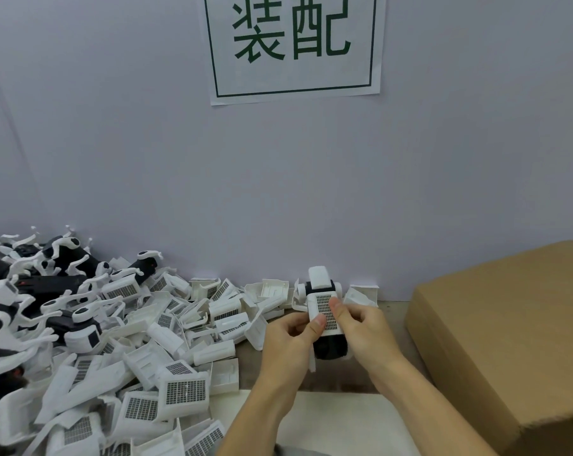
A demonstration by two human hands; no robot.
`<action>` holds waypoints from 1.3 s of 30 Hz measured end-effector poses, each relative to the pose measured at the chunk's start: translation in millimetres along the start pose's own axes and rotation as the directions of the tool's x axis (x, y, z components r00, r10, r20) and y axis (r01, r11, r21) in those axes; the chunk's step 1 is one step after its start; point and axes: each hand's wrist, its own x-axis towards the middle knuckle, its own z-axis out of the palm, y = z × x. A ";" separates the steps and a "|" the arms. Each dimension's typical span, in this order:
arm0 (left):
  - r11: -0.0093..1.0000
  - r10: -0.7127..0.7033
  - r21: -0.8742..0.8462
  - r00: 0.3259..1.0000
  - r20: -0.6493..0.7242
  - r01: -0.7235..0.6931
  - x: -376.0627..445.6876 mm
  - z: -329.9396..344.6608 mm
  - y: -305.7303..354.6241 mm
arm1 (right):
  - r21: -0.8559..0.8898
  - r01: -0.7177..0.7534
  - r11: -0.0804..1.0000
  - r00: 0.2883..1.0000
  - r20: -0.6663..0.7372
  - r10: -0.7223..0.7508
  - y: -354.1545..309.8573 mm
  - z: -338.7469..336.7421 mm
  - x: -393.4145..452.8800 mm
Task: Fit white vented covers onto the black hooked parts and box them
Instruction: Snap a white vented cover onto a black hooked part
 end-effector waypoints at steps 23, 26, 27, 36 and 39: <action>0.997 0.076 0.012 0.886 -0.457 -0.080 7.5 -3.2 4.9 | 0.467 -0.343 0.815 0.938 0.122 0.325 3.9 -2.7 2.4; 0.994 -0.005 -0.098 0.890 -0.456 -0.045 9.8 -6.1 2.7 | 0.390 -0.240 0.889 0.968 0.163 0.190 0.0 -8.2 2.1; 0.986 -0.043 -0.162 0.885 -0.464 -0.037 11.1 -7.8 2.7 | 0.305 -0.154 0.940 0.979 0.174 0.104 -0.7 -10.8 1.6; 0.877 -0.199 -0.477 0.952 -0.231 0.067 10.8 -12.7 6.6 | -0.539 0.580 0.610 0.814 0.369 -0.448 -4.7 -12.7 -2.6; 0.852 -0.172 -0.524 0.953 -0.248 0.017 11.8 -11.7 7.6 | -0.574 0.645 0.504 0.760 0.413 -0.502 -6.7 -7.5 -4.1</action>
